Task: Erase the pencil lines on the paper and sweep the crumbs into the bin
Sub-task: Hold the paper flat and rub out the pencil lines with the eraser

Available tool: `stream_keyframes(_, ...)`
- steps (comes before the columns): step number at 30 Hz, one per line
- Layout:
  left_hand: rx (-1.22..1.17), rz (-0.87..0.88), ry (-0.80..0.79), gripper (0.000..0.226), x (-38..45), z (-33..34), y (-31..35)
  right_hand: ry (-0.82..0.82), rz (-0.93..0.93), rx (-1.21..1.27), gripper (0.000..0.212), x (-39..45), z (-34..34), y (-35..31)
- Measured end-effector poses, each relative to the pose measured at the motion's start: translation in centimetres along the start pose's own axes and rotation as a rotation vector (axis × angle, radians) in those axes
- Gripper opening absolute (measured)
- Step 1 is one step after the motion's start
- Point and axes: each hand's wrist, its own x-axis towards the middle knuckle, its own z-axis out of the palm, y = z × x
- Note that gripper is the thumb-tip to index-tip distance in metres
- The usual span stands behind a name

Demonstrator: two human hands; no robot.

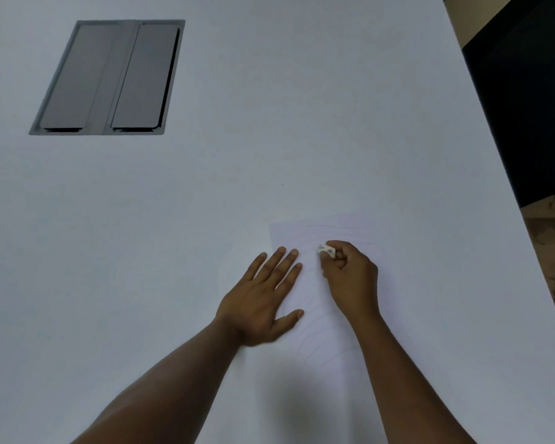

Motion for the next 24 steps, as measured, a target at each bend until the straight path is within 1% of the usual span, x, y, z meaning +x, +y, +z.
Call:
stream_keyframes(3, 0.012, -0.001, -0.013, 0.081, 0.1, 0.1, 0.0, -0.037, -0.136, -0.058, 0.02, 0.9, 1.7, -1.8)
stream_keyframes(6, 0.016, -0.009, -0.038, 0.083, 0.3, 0.2, -0.1, -0.11, -0.26, -0.115, 0.02, 2.0, 3.3, -3.0)
stream_keyframes(10, 0.016, -0.014, -0.039, 0.085, 0.3, 0.3, -0.2, -0.217, -0.358, -0.259, 0.019, 3.2, 4.1, -3.3)
stream_keyframes(12, 0.005, -0.019, -0.039, 0.085, 0.3, 0.3, -0.2, -0.254, -0.387, -0.311, 0.022, 3.5, 4.3, -3.3)
stream_keyframes(14, -0.002, -0.02, -0.035, 0.085, 0.3, 0.3, -0.1, -0.242, -0.412, -0.371, 0.024, 3.7, 4.6, -3.4)
stream_keyframes(15, -0.004, -0.019, -0.032, 0.085, 0.3, 0.3, -0.1, -0.206, -0.416, -0.401, 0.023, 3.9, 4.7, -3.4)
stream_keyframes(18, -0.01, -0.014, -0.022, 0.085, 0.2, 0.2, -0.1, -0.018, -0.383, -0.428, 0.021, 4.8, 4.0, -2.9)
stream_keyframes(19, -0.01, -0.012, -0.021, 0.085, 0.2, 0.2, -0.1, 0.022, -0.369, -0.419, 0.022, 5.1, 3.7, -2.7)
stream_keyframes(21, -0.009, -0.013, -0.022, 0.085, 0.2, 0.2, -0.1, 0.02, -0.381, -0.379, 0.023, 4.9, 3.4, -2.6)
stream_keyframes(24, -0.014, -0.02, -0.016, 0.085, 0.3, 0.2, -0.1, -0.112, -0.421, -0.345, 0.019, 3.2, 4.6, -3.2)
